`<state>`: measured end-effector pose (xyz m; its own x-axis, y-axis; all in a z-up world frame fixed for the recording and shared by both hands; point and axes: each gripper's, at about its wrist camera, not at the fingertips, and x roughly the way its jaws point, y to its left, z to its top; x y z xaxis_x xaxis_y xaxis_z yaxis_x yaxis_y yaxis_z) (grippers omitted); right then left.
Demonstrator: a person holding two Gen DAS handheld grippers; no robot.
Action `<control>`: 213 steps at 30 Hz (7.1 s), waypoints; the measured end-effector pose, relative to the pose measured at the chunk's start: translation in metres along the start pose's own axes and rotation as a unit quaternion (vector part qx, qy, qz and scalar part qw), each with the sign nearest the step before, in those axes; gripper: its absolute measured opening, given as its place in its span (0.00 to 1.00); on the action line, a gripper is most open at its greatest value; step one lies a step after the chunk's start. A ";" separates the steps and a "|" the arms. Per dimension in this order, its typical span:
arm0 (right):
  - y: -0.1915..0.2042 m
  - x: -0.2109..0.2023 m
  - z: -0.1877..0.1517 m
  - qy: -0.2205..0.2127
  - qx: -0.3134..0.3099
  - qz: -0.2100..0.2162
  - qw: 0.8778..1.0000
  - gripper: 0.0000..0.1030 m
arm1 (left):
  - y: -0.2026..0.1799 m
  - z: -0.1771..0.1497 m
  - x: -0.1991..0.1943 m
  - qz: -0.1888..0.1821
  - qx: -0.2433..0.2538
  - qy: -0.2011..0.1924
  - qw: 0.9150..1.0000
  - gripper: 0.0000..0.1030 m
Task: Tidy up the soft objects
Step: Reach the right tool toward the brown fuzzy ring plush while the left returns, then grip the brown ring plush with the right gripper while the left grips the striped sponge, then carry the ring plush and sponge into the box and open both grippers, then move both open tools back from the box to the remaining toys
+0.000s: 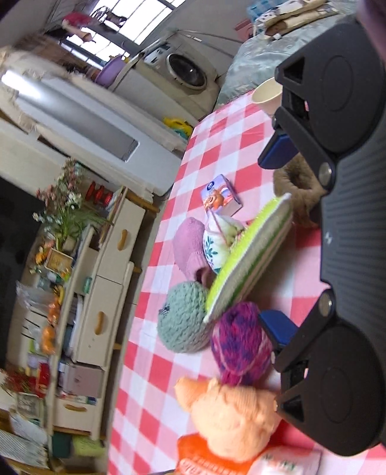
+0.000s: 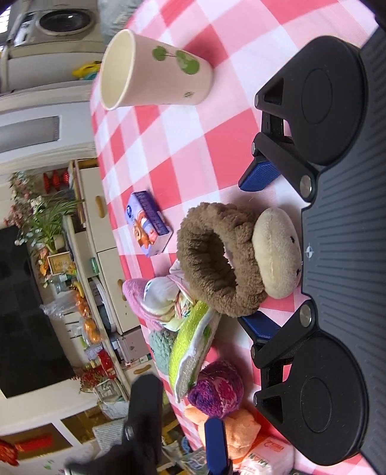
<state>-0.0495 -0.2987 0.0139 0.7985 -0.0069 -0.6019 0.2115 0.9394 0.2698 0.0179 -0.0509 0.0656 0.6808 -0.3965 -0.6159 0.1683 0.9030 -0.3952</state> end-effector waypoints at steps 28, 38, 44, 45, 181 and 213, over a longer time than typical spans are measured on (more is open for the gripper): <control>0.000 0.012 0.012 -0.015 -0.046 -0.001 0.999 0.74 | 0.007 0.003 0.054 0.046 -0.034 0.048 0.997 0.29; 0.004 0.010 0.010 -0.021 -0.064 0.002 0.998 0.49 | 0.009 0.000 0.029 0.041 -0.004 0.034 0.999 0.19; 0.004 0.007 0.008 -0.023 -0.072 0.003 0.997 0.45 | 0.015 -0.007 0.007 0.037 0.010 0.033 0.999 0.19; 0.004 0.007 0.008 -0.023 -0.073 0.002 0.997 0.45 | 0.017 -0.008 0.004 0.035 0.011 0.034 0.999 0.19; 0.236 -0.100 -0.041 -0.057 -0.145 0.197 0.968 1.00 | 0.192 0.041 -0.157 0.148 0.027 -0.128 0.980 0.88; 0.144 -0.082 -0.014 -0.117 -0.030 0.109 0.987 1.00 | 0.105 0.010 -0.112 0.098 0.157 -0.105 0.977 0.88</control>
<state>-0.0925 -0.1584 0.0915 0.9308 0.1250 -0.3435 -0.0072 0.9459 0.3245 -0.0334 0.0903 0.0998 0.8475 -0.1987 -0.4923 0.2090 0.9773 -0.0347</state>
